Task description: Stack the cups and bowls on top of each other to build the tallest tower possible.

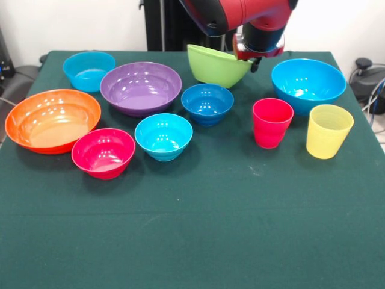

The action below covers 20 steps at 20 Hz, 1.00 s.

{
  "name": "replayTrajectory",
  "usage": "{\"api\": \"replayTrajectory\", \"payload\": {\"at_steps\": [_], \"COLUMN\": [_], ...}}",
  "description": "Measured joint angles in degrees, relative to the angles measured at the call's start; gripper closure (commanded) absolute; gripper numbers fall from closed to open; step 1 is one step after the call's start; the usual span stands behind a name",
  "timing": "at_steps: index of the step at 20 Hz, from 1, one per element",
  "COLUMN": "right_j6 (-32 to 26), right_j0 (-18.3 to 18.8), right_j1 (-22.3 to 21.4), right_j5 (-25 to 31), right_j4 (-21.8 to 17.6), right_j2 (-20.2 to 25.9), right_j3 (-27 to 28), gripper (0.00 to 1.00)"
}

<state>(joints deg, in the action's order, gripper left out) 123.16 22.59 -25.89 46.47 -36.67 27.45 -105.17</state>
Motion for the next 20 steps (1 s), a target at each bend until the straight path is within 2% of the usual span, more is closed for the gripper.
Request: {"api": "replayTrajectory", "payload": {"at_steps": [8,20], "right_j6": [0.0,0.0], "right_j0": [2.2,2.3], "right_j1": [0.1,-0.4], "right_j5": [0.7,0.9], "right_j4": [0.0,-0.1], "right_j2": [2.2,5.0], "right_j3": [-0.2,-0.4], "gripper": [1.00,1.00]}}
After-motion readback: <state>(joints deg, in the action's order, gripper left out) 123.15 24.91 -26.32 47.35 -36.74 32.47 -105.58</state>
